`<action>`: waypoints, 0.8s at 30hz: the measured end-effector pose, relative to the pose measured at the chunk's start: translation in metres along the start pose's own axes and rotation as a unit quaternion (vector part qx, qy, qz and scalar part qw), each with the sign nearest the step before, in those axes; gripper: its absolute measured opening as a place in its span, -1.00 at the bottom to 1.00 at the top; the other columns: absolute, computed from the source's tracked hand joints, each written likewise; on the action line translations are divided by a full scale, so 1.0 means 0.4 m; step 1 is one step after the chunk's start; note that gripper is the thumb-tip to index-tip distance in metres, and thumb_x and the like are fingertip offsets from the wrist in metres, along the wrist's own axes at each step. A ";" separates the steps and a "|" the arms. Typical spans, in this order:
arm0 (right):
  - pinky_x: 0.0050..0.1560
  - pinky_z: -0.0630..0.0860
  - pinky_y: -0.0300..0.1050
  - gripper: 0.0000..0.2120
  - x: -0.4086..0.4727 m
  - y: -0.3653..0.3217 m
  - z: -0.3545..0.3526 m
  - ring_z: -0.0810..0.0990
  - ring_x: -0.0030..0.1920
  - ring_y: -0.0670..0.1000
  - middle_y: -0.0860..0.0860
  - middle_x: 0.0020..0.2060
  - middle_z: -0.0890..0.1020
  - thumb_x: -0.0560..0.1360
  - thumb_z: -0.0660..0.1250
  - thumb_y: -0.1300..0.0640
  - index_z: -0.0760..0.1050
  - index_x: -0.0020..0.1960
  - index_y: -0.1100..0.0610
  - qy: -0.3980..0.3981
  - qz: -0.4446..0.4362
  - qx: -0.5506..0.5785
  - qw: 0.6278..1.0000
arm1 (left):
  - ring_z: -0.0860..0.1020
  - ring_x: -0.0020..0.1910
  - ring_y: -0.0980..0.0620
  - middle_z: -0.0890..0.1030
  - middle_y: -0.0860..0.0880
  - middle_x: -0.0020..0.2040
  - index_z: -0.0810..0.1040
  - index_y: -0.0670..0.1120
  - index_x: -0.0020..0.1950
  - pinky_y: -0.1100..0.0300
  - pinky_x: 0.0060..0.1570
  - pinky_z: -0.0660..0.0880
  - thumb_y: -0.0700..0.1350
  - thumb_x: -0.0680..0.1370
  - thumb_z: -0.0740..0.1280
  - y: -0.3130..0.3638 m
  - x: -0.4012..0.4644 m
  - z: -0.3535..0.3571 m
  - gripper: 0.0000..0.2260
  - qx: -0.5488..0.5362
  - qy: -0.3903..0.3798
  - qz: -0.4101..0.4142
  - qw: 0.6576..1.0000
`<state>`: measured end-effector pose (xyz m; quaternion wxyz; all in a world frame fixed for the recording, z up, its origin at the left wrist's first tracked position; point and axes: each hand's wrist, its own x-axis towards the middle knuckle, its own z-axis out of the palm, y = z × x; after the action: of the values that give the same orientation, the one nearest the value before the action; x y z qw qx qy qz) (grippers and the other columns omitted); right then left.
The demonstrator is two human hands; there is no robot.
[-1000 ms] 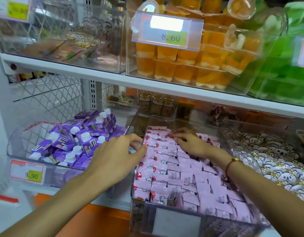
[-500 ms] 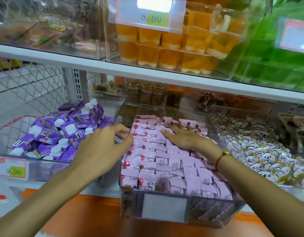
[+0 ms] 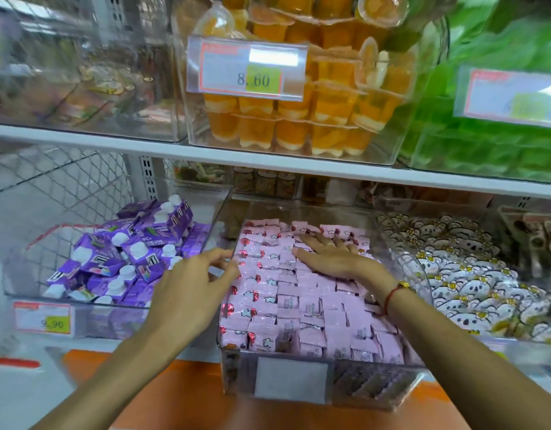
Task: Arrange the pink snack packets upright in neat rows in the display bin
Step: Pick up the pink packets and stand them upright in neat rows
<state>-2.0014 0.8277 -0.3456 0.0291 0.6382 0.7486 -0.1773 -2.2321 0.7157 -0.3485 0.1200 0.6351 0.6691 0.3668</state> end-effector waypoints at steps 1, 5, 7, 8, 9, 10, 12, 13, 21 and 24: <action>0.45 -0.25 0.23 -0.44 -0.004 0.005 -0.003 -0.20 0.52 0.20 -0.01 0.55 -0.10 0.55 -0.11 -0.33 -0.07 0.51 -0.24 0.005 -0.007 0.010 1.000 | 0.54 -0.23 0.01 0.50 0.21 -0.40 0.58 0.16 0.10 0.16 -0.27 0.36 0.08 0.52 0.24 0.000 -0.003 0.001 -0.79 -0.004 0.001 -0.001 1.000; 0.43 0.14 0.11 -0.55 -0.030 -0.021 0.021 0.15 0.45 0.19 0.11 0.45 0.27 0.60 0.10 -0.08 0.19 0.48 -0.07 0.192 -0.059 0.006 0.980 | 0.59 -0.14 0.04 0.61 0.17 -0.18 0.49 0.20 0.21 0.12 -0.16 0.49 0.13 0.54 0.21 0.002 0.002 -0.005 -0.74 -0.005 -0.013 0.016 1.000; 0.39 0.23 0.06 -0.56 -0.033 -0.056 0.026 0.22 0.40 0.16 0.11 0.41 0.32 0.60 0.13 0.00 0.23 0.47 -0.01 0.217 -0.103 0.017 0.971 | 0.60 -0.13 0.07 0.61 0.21 -0.09 0.48 0.22 0.19 0.12 -0.10 0.52 0.14 0.53 0.24 0.005 0.009 -0.008 -0.76 0.006 -0.007 0.030 1.000; 0.41 0.21 0.08 -0.56 -0.029 -0.072 0.024 0.20 0.42 0.16 0.11 0.43 0.29 0.61 0.10 0.01 0.21 0.48 0.00 0.192 -0.110 0.008 0.975 | 0.60 -0.17 0.11 0.59 0.25 -0.13 0.49 0.22 0.17 0.16 -0.14 0.50 0.14 0.53 0.26 0.008 0.011 -0.009 -0.78 0.011 -0.001 0.035 0.999; 0.42 0.16 0.11 -0.55 -0.024 -0.087 0.020 0.17 0.44 0.17 0.11 0.46 0.25 0.62 0.07 0.00 0.18 0.49 0.01 0.159 -0.102 -0.019 0.982 | 0.58 -0.21 0.14 0.55 0.27 -0.20 0.51 0.22 0.14 0.20 -0.20 0.47 0.13 0.52 0.28 0.011 0.015 -0.011 -0.80 0.013 0.004 0.039 0.999; 0.43 0.13 0.15 -0.56 -0.019 -0.102 0.016 0.14 0.45 0.18 0.11 0.47 0.23 0.63 0.04 0.01 0.18 0.50 0.02 0.133 -0.089 -0.059 0.985 | 0.56 -0.24 0.18 0.51 0.29 -0.26 0.52 0.21 0.12 0.23 -0.26 0.43 0.13 0.51 0.29 0.014 0.019 -0.012 -0.81 0.014 0.005 0.039 0.999; 0.38 0.22 0.15 -0.60 -0.010 -0.128 0.014 0.22 0.41 0.22 0.15 0.41 0.31 0.61 0.08 0.11 0.29 0.43 0.12 0.146 -0.078 -0.129 0.978 | 0.51 -0.31 0.27 0.45 0.34 -0.32 0.53 0.21 0.08 0.33 -0.36 0.35 0.11 0.51 0.30 0.018 0.025 -0.014 -0.85 0.010 0.002 0.035 0.999; 0.31 0.33 0.11 -0.66 -0.005 -0.136 0.014 0.32 0.35 0.22 0.17 0.32 0.39 0.58 0.13 0.18 0.38 0.35 0.17 0.173 -0.084 -0.144 0.971 | 0.48 -0.34 0.33 0.44 0.36 -0.33 0.53 0.21 0.06 0.40 -0.39 0.30 0.10 0.52 0.30 0.017 0.026 -0.015 -0.87 0.008 0.000 0.035 0.999; -0.32 0.30 -0.30 -0.62 0.025 -0.106 -0.077 0.43 -0.16 -0.08 -0.14 -0.21 0.44 0.47 0.39 -0.02 0.48 0.20 0.13 0.055 -0.062 0.037 0.996 | 0.52 -0.25 0.41 0.57 0.36 -0.12 0.50 0.23 0.03 0.48 -0.46 0.28 0.12 0.50 0.32 -0.004 0.035 -0.021 -0.88 -0.053 -0.037 0.031 0.997; -0.41 0.39 -0.41 -0.74 0.033 -0.082 -0.090 0.47 -0.32 -0.15 -0.02 -0.23 0.57 0.46 0.40 -0.01 0.58 -0.01 0.18 0.033 -0.093 0.115 0.988 | 0.52 -0.26 0.41 0.59 0.34 -0.14 0.50 0.23 -0.03 0.46 -0.45 0.25 0.12 0.48 0.33 -0.008 0.040 -0.015 -0.91 -0.055 -0.031 0.025 0.998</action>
<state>-2.0288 0.8470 -0.3080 -0.0863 0.5703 0.7799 -0.2429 -2.2409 0.7287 -0.3415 0.1661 0.6549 0.6279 0.3862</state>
